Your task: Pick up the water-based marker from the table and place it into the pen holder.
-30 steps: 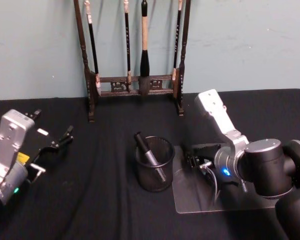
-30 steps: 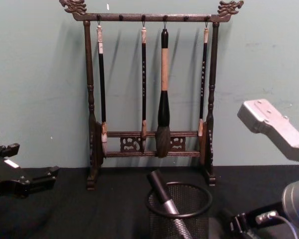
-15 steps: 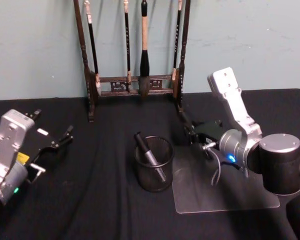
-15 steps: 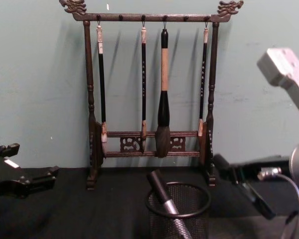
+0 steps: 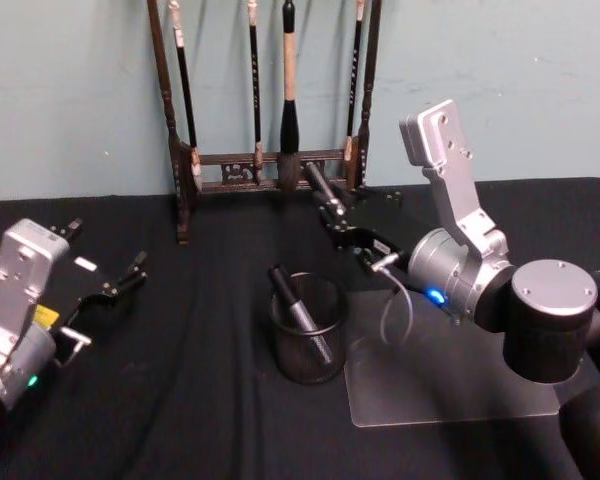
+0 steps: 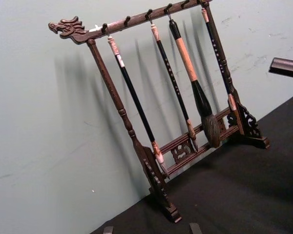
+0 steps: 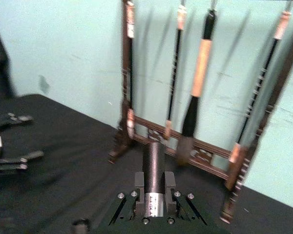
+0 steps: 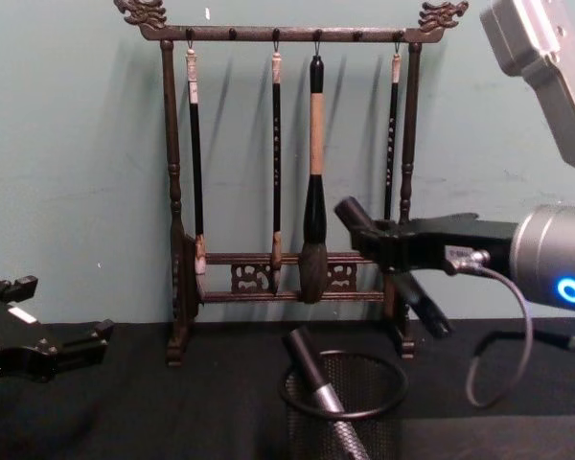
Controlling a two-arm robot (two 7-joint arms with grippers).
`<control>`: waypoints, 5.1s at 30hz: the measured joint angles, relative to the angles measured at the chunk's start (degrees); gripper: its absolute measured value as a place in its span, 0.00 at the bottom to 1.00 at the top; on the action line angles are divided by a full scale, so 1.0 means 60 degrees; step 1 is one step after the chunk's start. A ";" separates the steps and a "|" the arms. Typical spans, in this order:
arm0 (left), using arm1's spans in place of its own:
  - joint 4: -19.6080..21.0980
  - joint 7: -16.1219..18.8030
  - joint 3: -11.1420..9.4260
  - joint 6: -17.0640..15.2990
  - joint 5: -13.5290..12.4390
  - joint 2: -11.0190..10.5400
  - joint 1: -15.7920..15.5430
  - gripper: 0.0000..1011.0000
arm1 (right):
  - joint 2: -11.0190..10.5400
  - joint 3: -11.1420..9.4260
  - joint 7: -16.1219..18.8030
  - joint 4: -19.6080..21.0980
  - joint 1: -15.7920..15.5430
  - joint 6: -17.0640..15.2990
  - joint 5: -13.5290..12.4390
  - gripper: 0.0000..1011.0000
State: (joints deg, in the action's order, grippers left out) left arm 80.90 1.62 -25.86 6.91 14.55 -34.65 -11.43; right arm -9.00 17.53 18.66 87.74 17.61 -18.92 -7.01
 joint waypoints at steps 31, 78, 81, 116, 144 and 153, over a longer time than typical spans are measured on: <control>0.0000 0.0000 -0.0001 0.0000 0.0000 0.0000 0.0000 1.00 | 0.0015 0.0749 0.1232 -0.1123 0.0472 0.0914 -0.1461 0.24; 0.0000 0.0000 0.0000 0.0000 0.0000 0.0001 0.0000 1.00 | 0.0027 0.0722 0.1227 -0.1085 0.0456 0.0911 -0.1414 0.99; 0.0000 0.0000 0.0000 0.0000 0.0000 0.0000 0.0001 1.00 | 0.0027 0.0722 0.1227 -0.1085 0.0456 0.0911 -0.1414 0.99; 0.0000 0.0000 -0.0001 0.0000 0.0000 0.0000 0.0000 1.00 | -0.0392 -0.0620 -0.1595 -0.1110 -0.0274 0.1084 -0.0446 0.99; 0.0000 0.0000 -0.0001 0.0000 0.0000 0.0000 0.0000 1.00 | -0.0174 -0.0956 -0.1714 -0.1513 -0.0358 0.0507 -0.0079 0.99; 0.0000 0.0000 0.0000 0.0000 0.0000 0.0000 0.0000 1.00 | -0.0183 -0.0943 -0.1713 -0.1503 -0.0359 0.0521 -0.0084 0.99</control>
State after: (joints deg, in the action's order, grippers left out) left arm 80.90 1.62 -25.86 6.91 14.55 -34.65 -11.43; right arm -10.10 11.87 8.38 78.72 15.46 -15.79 -7.51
